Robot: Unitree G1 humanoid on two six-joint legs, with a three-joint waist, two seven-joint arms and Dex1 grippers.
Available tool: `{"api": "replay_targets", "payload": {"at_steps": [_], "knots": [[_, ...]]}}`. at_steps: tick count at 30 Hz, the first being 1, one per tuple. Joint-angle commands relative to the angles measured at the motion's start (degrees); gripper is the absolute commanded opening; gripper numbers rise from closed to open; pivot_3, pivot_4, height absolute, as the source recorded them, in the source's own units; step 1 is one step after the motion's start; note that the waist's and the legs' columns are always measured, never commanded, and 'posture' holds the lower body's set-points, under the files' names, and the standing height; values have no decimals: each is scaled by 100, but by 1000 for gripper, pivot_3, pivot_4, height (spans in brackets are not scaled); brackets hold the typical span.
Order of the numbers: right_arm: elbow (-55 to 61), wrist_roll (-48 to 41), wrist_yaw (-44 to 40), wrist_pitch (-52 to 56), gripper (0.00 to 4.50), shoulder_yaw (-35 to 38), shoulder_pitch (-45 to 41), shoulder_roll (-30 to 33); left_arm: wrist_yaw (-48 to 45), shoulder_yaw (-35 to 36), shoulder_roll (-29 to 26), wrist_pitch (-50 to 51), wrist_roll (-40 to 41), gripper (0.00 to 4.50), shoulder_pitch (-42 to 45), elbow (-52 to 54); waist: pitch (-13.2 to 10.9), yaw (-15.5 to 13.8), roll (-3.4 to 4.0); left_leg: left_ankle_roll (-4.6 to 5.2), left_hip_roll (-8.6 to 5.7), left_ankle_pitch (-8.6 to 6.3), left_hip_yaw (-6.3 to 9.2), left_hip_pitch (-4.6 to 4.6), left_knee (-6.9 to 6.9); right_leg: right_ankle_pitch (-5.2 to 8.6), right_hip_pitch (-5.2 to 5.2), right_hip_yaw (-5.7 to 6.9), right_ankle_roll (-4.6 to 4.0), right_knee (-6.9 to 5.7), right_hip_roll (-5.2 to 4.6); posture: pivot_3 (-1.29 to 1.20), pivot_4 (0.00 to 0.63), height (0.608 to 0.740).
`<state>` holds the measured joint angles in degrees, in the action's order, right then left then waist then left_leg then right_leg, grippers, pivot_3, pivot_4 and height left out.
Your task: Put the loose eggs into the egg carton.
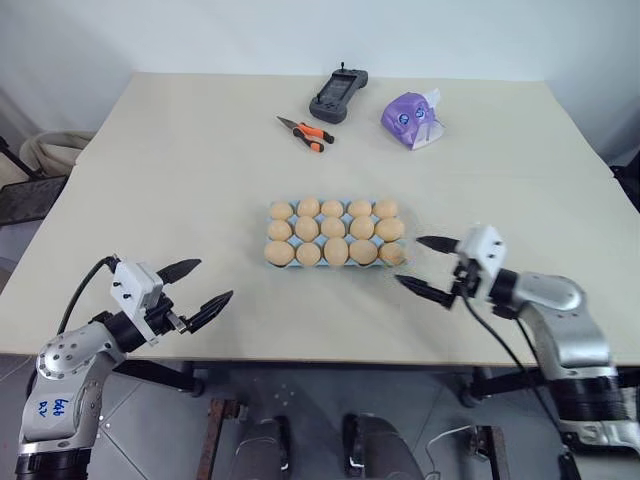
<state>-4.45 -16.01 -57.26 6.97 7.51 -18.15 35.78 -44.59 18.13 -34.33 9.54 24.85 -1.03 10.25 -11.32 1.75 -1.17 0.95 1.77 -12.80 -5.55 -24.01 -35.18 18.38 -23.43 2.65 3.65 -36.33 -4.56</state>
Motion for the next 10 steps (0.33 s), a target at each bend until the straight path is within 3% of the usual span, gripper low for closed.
{"api": "replay_targets", "payload": {"at_steps": [1,10], "knots": [[-351,-133,30,-440,4440,526,147,259,60,119,-108,-274,-178,4500,35,-67,0,-2,0,0,0,1,0,3,0,-1,1,-1,-1,-2,0,0,150,740],[-395,-301,35,-561,4440,752,479,280,145,-82,-64,-315,-350,4500,399,-319,0,-19,0,-9,-1,7,-4,20,-1,-5,11,-6,-4,-19,-3,0,150,740]]}}
